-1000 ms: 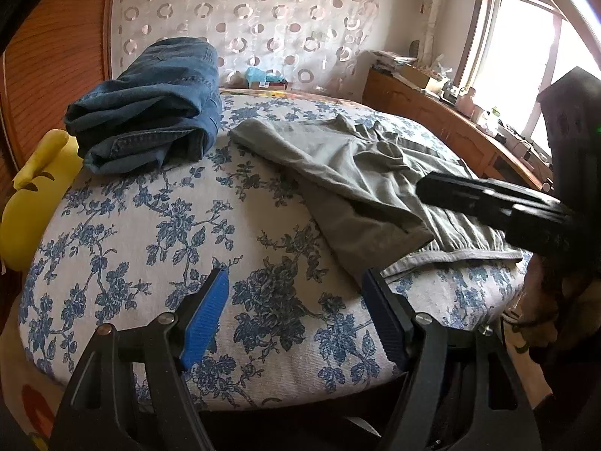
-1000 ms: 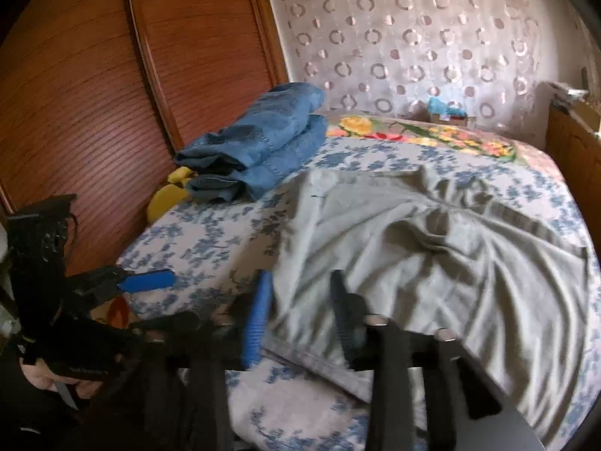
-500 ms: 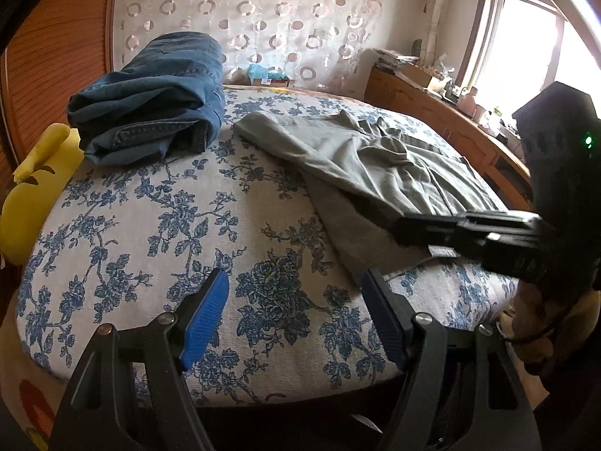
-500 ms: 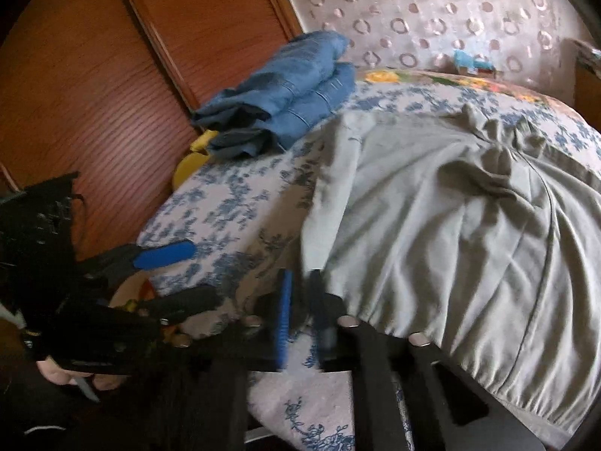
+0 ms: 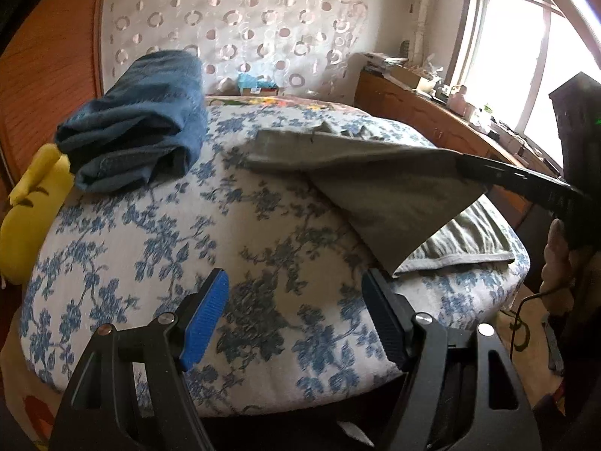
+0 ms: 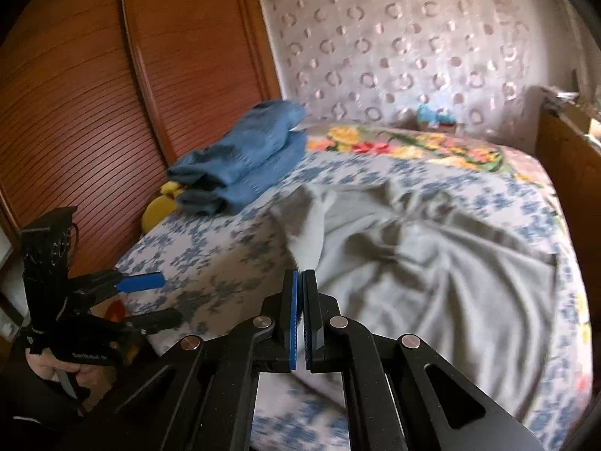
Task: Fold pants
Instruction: 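Fold the held pants leg over the other leg with the right tool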
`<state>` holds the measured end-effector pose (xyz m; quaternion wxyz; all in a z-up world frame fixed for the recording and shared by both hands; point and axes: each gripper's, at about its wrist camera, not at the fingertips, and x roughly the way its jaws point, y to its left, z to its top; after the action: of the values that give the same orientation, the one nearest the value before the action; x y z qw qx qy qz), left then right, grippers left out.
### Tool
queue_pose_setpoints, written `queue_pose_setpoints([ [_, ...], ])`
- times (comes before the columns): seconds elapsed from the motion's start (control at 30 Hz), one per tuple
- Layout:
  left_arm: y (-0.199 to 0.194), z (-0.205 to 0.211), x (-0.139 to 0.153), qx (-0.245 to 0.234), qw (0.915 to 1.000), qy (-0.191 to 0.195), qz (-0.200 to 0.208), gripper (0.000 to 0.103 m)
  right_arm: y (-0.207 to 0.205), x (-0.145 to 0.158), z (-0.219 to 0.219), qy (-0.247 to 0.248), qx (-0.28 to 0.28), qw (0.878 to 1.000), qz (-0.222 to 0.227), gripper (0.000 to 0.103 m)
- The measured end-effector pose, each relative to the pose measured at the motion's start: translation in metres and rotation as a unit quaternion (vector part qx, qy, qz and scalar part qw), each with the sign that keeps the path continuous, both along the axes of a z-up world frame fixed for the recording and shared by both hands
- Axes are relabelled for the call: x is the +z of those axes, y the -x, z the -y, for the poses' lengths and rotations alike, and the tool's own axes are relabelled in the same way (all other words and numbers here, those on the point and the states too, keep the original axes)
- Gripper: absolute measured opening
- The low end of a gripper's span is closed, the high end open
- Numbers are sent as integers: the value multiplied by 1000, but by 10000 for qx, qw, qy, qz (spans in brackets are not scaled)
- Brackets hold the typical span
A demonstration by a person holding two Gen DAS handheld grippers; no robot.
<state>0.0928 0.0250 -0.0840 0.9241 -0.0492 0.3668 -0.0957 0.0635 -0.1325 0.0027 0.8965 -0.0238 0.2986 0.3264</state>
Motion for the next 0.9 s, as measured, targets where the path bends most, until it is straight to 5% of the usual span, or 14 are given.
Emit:
queue_pose_setpoints([
  [0.9,-42,101,27,-837,9958,-225,287,74,55,5,94,43,-1031,9942,292,2],
])
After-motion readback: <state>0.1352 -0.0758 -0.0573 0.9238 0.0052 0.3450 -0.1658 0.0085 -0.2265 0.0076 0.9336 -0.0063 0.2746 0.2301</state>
